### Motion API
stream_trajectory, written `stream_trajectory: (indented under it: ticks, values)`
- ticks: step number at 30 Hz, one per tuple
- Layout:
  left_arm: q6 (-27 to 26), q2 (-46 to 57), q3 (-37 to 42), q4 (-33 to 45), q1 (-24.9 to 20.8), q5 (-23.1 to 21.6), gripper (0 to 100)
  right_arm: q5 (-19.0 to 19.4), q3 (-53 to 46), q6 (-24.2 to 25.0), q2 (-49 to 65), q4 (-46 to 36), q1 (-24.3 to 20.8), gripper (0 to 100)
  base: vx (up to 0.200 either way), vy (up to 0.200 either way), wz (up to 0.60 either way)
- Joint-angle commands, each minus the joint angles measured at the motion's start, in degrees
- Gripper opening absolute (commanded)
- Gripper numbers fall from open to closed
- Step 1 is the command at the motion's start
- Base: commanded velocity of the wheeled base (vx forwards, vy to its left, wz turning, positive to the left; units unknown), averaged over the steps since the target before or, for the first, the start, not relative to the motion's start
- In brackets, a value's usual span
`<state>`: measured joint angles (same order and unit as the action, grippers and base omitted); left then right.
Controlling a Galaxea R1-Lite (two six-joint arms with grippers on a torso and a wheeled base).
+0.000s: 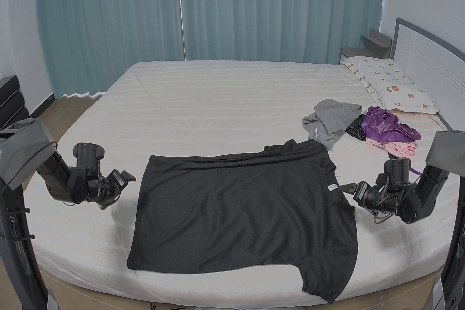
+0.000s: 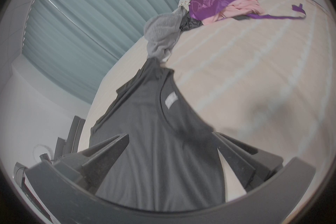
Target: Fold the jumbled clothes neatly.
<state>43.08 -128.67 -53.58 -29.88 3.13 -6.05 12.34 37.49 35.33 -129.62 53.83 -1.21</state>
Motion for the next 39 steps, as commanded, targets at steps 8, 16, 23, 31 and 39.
stream_trajectory:
  ticks: [8,16,23,31,39]
  values:
    - [3.3,11.2,32.9,-17.0,-4.3,-2.7,100,7.7,-31.0,0.4,5.6,19.8,-0.5,100,-0.175,0.000,0.00]
    - [2.4,3.7,33.9,-26.7,-6.0,-1.2,100,7.7,-33.0,0.5,3.2,24.6,-1.4,100,0.000,0.000,0.00]
    - [-5.5,2.1,35.2,-27.3,-7.2,-1.0,100,7.7,-33.4,0.5,2.1,26.5,-1.3,100,0.000,0.000,0.00]
    - [-9.3,-0.7,32.0,-27.9,-9.9,-0.9,100,7.8,-34.1,0.5,1.8,28.1,-1.3,100,0.000,0.000,0.00]
    - [-11.3,-2.8,28.8,-28.0,-11.6,-0.5,100,7.8,-34.1,0.5,1.8,28.2,-1.3,100,0.000,0.000,0.00]
